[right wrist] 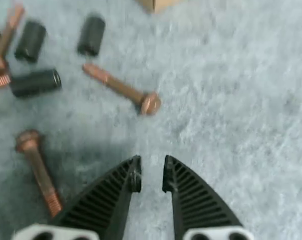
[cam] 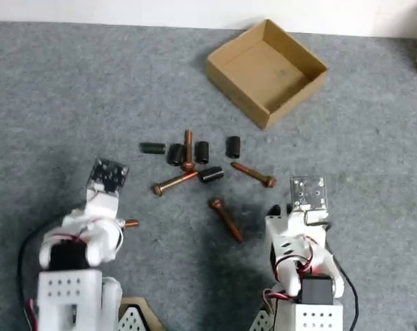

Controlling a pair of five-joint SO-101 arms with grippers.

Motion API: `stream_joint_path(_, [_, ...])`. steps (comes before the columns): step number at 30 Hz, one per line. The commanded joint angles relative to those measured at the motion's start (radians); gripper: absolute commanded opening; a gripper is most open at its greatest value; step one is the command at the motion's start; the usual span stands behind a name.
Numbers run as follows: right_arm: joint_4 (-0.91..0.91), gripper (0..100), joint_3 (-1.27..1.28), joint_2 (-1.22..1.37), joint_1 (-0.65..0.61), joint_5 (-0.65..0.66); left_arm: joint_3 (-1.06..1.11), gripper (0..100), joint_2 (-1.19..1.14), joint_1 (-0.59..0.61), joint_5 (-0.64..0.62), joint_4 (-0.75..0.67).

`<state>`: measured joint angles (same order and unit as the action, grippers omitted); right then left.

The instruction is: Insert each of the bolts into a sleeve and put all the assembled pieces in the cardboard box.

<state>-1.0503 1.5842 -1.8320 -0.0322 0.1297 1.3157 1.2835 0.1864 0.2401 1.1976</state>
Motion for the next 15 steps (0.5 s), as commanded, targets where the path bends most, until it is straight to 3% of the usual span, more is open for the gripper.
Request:
stream_joint_path(1, [0.018,8.4,-0.091,-0.007,-0.065,-0.009,-0.208,1,-0.173,0.015,-0.058,-0.006])
stream_joint_path(8, [0.036,8.4,-0.148,0.108,-0.143,-0.068,-0.400,1,-0.395,0.016,-0.272,0.063])
stream_joint_path(11, [0.104,8.4,-0.145,0.148,-0.166,-0.066,-0.414,1,-0.404,0.015,-0.399,0.057])
stream_joint_path(15, [0.131,8.4,-0.116,0.163,-0.170,-0.060,-0.410,1,-0.377,0.018,-0.480,0.057])
